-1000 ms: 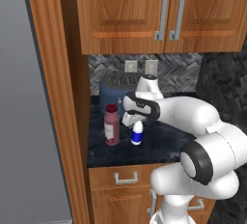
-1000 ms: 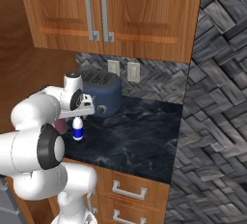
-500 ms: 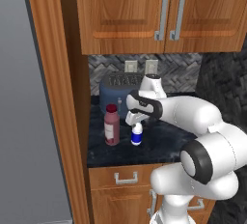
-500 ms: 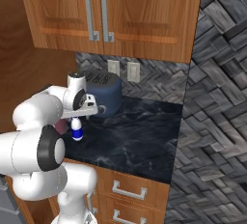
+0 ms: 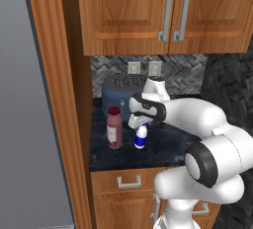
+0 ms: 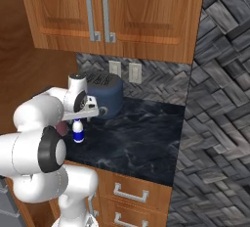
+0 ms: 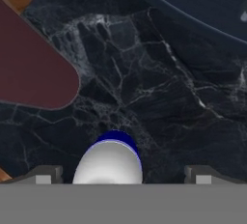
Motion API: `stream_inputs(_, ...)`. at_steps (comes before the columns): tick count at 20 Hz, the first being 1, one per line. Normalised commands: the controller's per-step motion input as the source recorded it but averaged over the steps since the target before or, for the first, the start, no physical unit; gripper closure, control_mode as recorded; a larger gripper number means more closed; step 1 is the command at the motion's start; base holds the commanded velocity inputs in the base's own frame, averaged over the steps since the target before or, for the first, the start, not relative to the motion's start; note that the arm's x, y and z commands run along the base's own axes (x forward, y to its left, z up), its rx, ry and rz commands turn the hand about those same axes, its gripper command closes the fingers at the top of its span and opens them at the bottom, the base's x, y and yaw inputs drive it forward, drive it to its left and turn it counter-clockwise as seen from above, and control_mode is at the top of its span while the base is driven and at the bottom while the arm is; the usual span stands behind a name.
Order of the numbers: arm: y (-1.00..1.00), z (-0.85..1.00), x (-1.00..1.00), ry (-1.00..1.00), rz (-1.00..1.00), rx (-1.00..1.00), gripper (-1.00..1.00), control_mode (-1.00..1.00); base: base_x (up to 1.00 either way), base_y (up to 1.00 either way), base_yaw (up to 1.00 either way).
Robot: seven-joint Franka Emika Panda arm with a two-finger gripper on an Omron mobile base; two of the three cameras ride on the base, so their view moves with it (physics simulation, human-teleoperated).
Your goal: Place the drinks on the dining counter in a tight cluster.
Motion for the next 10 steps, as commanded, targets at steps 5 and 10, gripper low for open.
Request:
stream_inputs(5,0.0,-0.13,0.01,-0.04,0.0,0.0,-1.0,-1.0,0.0,0.0,0.0)
stream_inputs(10,0.0,0.0,0.0,-0.01,0.0,0.0,-1.0,-1.0,0.0,0.0,0.0)
